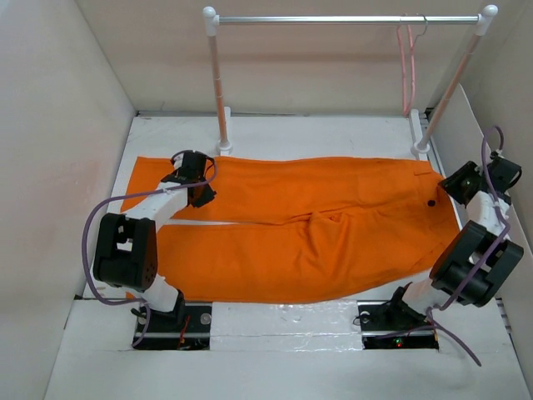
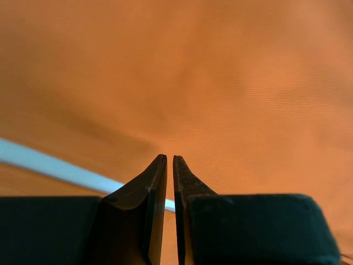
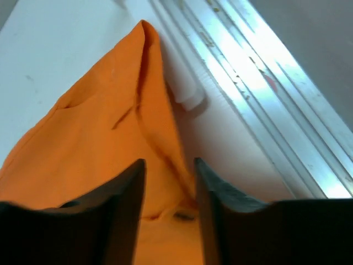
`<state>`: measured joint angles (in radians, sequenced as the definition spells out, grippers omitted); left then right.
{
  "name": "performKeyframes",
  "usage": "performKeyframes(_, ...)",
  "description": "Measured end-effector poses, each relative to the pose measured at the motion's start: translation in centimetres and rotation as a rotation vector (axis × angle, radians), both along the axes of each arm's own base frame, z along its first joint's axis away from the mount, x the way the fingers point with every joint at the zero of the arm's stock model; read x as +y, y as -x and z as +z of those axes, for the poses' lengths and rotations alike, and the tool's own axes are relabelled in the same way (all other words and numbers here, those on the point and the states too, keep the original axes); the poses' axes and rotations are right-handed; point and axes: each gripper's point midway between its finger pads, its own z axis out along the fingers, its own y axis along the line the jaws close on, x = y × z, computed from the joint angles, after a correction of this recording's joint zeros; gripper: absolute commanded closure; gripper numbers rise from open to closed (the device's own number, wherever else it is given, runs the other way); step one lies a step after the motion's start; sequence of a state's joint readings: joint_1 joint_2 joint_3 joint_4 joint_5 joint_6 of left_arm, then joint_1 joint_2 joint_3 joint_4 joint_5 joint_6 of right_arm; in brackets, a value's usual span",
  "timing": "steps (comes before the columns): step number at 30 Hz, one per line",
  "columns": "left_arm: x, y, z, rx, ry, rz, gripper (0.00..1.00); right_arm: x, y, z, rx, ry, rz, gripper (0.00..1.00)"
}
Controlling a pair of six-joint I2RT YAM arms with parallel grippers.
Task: Place the trousers on the hanger
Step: Flatten out the trousers at the center of the board.
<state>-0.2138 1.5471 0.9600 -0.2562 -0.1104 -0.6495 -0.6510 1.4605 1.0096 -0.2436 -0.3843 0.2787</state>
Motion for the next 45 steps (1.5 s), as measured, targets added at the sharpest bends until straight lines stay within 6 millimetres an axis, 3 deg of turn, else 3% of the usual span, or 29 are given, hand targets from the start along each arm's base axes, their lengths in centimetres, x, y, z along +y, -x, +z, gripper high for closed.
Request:
performKeyframes(2,0.6,0.8,-0.7,0.028,-0.025,0.019,0.93,-0.9,0.7,-0.6,0.037,0.021,-0.045,0.37)
performKeyframes(4,1.2,1.3,-0.9,0.046,-0.049,0.041,0.93,-0.9,0.9,-1.0,0.064,0.042,-0.046,0.37)
performKeyframes(6,1.8,1.7,-0.7,0.050,-0.072,0.067,0.93,0.8,0.5,-1.3,0.095,0.061,-0.002,0.40)
performKeyframes(7,2.1,1.9,-0.5,0.048,-0.081,0.080,0.94,2.3,0.1,-1.4,0.102,0.072,0.038,0.42)
performKeyframes(9,2.7,2.5,0.0,0.050,-0.095,0.115,0.96,6.4,-0.8,-1.0,0.093,0.104,0.142,0.56)
performKeyframes(10,3.0,2.9,0.2,0.052,-0.096,0.133,0.97,9.0,-1.1,-0.7,0.078,0.122,0.206,0.66)
performKeyframes(11,3.2,3.3,0.3,0.058,-0.093,0.150,0.97,11.8,-1.2,-0.3,0.060,0.132,0.276,0.85)
performKeyframes(13,3.7,4.4,0.2,0.079,-0.059,0.185,0.97,18.5,-0.8,0.6,0.019,0.159,0.444,0.92)
performKeyframes(16,5.3,6.1,-0.9,0.121,0.011,0.251,1.00,26.7,0.5,1.9,-0.048,0.171,0.668,0.92)
performKeyframes(18,7.1,8.9,-3.0,0.207,0.082,0.335,1.00,29.8,1.4,2.0,-0.060,0.175,0.754,0.91)
performKeyframes(21,6.1,11.3,-4.5,0.296,0.159,0.336,1.00,33.4,2.9,1.6,-0.057,0.179,0.857,0.91)
performKeyframes(26,4.9,11.8,-4.9,0.319,0.215,0.330,1.00,37.9,5.3,0.6,-0.039,0.187,0.988,0.91)
performKeyframes(29,5.2,11.7,-5.1,0.349,0.201,0.348,1.00,39.6,6.9,-0.4,-0.026,0.182,1.041,0.91)
performKeyframes(32,5.4,10.8,-5.1,0.393,0.171,0.354,1.00,40.0,7.9,-1.3,-0.003,0.174,1.059,0.90)
performKeyframes(36,6.2,9.1,-4.9,0.402,0.128,0.360,1.00,39.4,7.3,-1.1,-0.008,0.183,1.038,0.89)
performKeyframes(40,8.2,6.9,-4.6,0.354,0.045,0.394,1.00,38.3,6.0,0.2,-0.034,0.197,1.005,0.87)
performKeyframes(45,11.0,5.5,-3.6,0.298,-0.047,0.451,1.00,37.8,5.0,2.0,-0.083,0.209,1.003,0.73)
